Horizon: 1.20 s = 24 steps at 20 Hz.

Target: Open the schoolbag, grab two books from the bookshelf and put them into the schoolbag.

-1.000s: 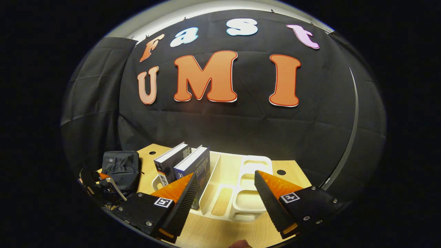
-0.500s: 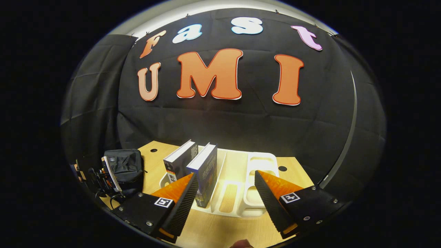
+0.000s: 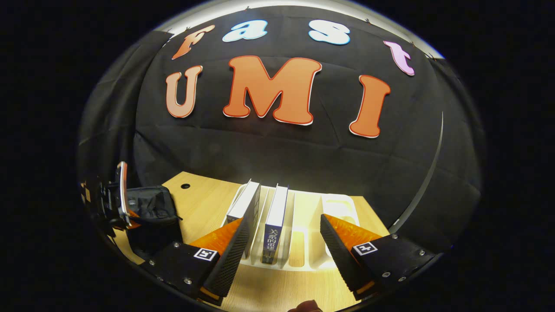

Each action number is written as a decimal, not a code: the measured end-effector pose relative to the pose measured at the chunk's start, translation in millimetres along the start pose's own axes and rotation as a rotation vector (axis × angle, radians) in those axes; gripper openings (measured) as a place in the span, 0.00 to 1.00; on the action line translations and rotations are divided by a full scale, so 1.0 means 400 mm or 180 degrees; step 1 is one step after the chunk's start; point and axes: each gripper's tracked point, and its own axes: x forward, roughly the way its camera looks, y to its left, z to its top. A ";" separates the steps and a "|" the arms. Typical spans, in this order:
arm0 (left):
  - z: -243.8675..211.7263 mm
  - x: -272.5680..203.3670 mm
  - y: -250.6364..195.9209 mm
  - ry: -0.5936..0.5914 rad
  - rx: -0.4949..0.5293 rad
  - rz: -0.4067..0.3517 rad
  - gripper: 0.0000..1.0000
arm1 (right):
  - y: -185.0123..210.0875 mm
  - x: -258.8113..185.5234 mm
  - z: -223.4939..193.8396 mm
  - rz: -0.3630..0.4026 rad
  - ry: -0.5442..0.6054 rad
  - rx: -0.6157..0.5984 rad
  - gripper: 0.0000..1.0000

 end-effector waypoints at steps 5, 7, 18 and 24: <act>0.021 -0.038 0.067 -0.0103 0.0048 -0.0421 0.06 | 0.076 0.031 0.031 -0.0099 0.0358 -0.0026 0.98; 0.030 -0.053 0.100 -0.0142 0.0013 -0.0567 0.06 | 0.094 0.047 0.042 -0.0102 0.0513 0.0093 0.98; 0.089 -0.080 0.245 -0.0214 -0.0322 -0.0869 0.06 | 0.176 0.152 0.050 0.0489 0.1423 -0.0056 0.99; 0.099 -0.073 0.239 -0.0140 -0.0431 -0.0870 0.06 | 0.203 0.241 -0.006 0.0691 0.2184 -0.0038 0.99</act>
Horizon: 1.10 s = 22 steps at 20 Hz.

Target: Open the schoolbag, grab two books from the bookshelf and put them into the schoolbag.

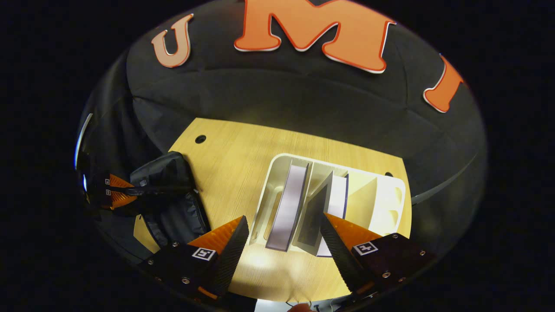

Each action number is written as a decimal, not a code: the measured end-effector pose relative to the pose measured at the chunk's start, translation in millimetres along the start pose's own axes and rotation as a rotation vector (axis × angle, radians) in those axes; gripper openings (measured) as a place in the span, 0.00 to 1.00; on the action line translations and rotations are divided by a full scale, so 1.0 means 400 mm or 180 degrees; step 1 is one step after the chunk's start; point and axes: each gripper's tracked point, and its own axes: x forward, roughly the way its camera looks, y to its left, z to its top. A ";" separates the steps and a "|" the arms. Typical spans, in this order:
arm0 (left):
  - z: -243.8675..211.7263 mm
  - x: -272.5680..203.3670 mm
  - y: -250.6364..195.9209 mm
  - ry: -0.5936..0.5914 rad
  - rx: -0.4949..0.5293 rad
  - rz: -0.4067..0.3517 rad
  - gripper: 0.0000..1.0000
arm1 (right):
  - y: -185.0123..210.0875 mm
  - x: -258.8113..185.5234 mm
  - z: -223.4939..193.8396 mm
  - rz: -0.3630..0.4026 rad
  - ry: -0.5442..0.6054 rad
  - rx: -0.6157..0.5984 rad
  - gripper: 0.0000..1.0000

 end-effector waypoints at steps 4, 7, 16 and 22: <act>-0.003 0.004 0.004 0.0022 -0.0088 0.0054 0.06 | 0.007 0.080 -0.020 0.0080 0.0449 0.0138 0.99; -0.008 0.007 0.001 0.0045 -0.0147 0.0067 0.06 | 0.017 0.111 -0.033 0.0093 0.0756 0.0334 0.88; -0.018 0.019 -0.013 0.0161 -0.0102 0.0001 0.06 | 0.010 0.146 -0.062 -0.0062 0.1225 0.0650 0.36; -0.037 0.023 -0.003 0.0131 -0.0065 -0.0100 0.06 | -0.001 0.060 -0.098 -0.0235 0.1125 0.0740 0.32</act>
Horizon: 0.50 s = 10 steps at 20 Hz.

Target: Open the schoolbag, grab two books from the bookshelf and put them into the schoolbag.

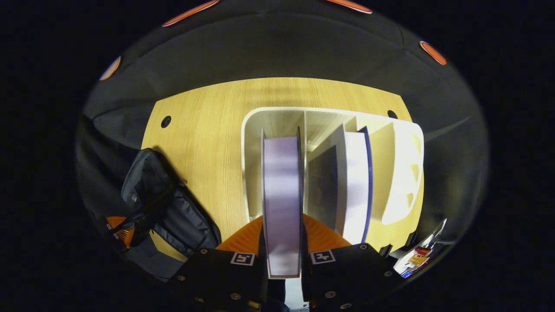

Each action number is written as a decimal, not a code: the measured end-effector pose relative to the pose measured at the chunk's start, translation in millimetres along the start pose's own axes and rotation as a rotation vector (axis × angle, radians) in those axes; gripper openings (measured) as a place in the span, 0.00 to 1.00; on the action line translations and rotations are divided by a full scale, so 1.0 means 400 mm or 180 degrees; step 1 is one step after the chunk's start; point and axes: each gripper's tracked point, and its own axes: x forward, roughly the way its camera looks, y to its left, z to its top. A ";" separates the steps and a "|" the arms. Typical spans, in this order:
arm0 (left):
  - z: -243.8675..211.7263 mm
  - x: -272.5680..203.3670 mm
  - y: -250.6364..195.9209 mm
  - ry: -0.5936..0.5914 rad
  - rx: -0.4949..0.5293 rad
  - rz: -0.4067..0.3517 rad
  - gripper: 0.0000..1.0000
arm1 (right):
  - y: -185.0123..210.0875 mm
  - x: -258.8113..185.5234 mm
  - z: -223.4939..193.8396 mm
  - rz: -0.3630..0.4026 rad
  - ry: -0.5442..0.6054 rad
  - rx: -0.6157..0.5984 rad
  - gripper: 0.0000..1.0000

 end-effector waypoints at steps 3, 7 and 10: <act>-0.005 0.000 0.001 -0.0022 0.0061 -0.0049 0.06 | -0.014 -0.045 -0.066 0.0024 -0.0022 0.0134 0.32; -0.011 0.003 0.007 -0.0032 0.0128 -0.0097 0.06 | -0.013 -0.103 -0.159 0.0115 -0.0102 0.0251 0.32; -0.015 0.000 0.004 -0.0040 0.0147 -0.0140 0.06 | -0.006 -0.134 -0.240 0.0219 -0.0161 0.0375 0.31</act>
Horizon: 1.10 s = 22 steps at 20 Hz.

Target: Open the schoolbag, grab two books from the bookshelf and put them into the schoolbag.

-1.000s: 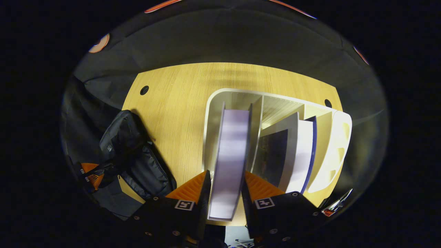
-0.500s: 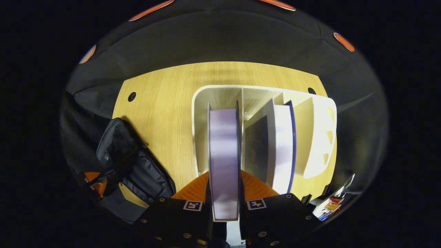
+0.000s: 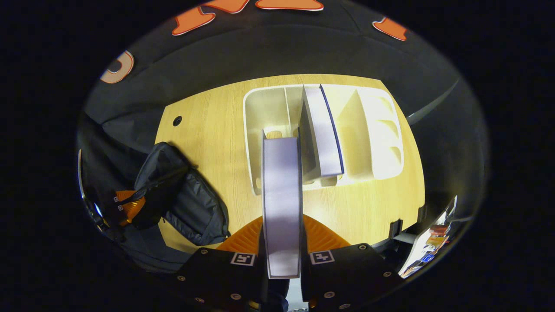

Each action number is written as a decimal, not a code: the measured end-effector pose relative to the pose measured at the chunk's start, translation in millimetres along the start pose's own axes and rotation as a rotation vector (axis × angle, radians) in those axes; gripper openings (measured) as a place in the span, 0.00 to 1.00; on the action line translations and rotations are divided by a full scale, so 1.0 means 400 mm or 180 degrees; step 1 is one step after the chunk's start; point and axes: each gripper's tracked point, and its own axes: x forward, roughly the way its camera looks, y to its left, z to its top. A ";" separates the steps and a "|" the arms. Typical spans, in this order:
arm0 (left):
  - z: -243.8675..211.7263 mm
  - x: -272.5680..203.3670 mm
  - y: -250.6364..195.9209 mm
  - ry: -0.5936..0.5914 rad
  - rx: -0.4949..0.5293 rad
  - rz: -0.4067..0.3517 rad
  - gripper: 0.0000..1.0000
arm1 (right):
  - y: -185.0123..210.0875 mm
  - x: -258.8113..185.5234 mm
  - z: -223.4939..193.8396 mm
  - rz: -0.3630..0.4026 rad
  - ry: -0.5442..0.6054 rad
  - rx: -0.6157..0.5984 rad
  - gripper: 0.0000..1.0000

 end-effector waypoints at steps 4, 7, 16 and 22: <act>-0.005 -0.003 0.000 0.0003 0.0070 -0.0008 0.06 | -0.011 -0.045 -0.107 0.0164 -0.0087 0.0147 0.31; 0.001 -0.005 -0.005 -0.0003 0.0079 -0.0009 0.06 | 0.020 -0.075 -0.171 0.0465 -0.0121 0.0447 0.30; -0.008 -0.018 -0.015 0.0009 0.0035 0.0018 0.06 | 0.101 -0.094 -0.270 0.1054 -0.0297 0.0868 0.30; -0.009 -0.027 -0.011 -0.0041 -0.0007 0.0060 0.06 | 0.293 -0.013 -0.310 0.1576 -0.0260 0.1081 0.29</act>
